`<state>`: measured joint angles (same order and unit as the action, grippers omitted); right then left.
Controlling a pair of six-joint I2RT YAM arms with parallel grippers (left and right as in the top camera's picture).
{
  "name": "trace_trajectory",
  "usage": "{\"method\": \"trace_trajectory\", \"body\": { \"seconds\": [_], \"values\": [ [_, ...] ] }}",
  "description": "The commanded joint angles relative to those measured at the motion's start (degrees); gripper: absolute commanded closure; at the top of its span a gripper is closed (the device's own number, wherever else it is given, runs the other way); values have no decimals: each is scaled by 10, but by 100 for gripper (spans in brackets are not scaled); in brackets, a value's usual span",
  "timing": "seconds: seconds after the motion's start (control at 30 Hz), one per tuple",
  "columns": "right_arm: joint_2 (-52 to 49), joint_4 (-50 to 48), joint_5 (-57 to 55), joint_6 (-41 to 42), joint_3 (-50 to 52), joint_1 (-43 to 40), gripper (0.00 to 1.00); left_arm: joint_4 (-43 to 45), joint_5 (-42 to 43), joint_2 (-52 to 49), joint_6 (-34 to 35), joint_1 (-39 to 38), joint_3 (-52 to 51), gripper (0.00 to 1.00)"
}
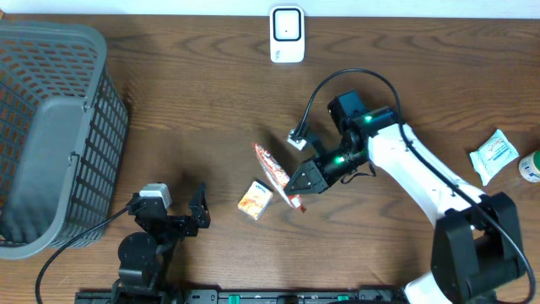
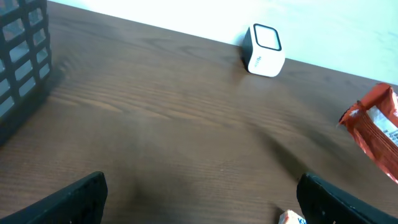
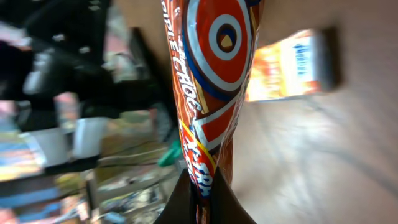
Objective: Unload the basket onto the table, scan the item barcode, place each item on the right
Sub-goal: 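Lift the candy bar and move the right gripper rightward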
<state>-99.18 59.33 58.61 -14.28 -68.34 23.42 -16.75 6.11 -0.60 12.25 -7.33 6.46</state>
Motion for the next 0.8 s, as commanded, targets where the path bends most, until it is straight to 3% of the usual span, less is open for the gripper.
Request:
{"method": "trace_trajectory", "body": {
  "seconds": [0.0, 0.33, 0.77],
  "values": [
    [-31, 0, 114, -34, 12, -1, 99, -17, 8, 4, 5, 2, -8, 2],
    [-87, -6, 229, -97, 14, -14, 99, -17, 8, 4, 5, 2, -8, 2],
    [-87, -3, 260, -137, 14, -38, 99, -17, 8, 4, 5, 2, -8, 2]
  ]
}}
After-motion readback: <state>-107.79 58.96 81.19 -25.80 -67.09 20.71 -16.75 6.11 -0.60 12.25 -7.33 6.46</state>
